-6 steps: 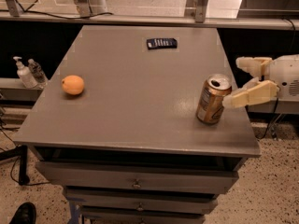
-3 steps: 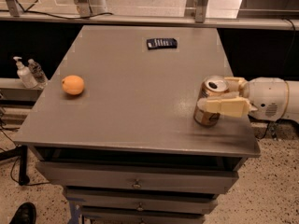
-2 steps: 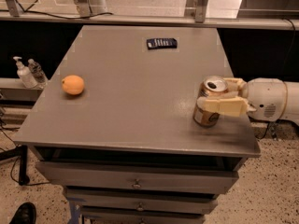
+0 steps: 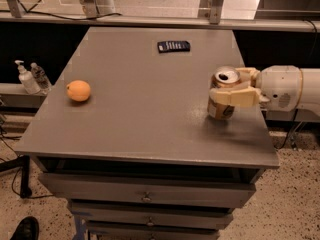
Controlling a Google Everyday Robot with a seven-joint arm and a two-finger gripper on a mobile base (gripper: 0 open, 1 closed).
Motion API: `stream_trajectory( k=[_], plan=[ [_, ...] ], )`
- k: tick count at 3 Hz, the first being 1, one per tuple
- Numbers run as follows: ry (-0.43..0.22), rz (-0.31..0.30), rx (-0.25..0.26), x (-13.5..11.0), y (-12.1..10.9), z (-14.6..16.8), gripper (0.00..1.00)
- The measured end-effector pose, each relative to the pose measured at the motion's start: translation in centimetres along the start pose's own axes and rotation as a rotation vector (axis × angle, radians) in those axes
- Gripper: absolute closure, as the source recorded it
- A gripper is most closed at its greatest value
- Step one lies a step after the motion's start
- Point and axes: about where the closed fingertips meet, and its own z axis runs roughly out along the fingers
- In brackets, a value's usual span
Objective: Knock orange can over
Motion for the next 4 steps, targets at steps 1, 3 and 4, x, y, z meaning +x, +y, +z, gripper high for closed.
stream_trajectory(
  k=[1,3,4],
  plan=[
    [0.058,-0.071,-0.005,-1.4,-1.8,0.9,1.00],
    [0.250,-0.201,0.023,-2.5,-4.6,1.4,1.00],
    [0.386,-0.262,0.035,-2.0,-5.0,1.6,1.00]
  ],
)
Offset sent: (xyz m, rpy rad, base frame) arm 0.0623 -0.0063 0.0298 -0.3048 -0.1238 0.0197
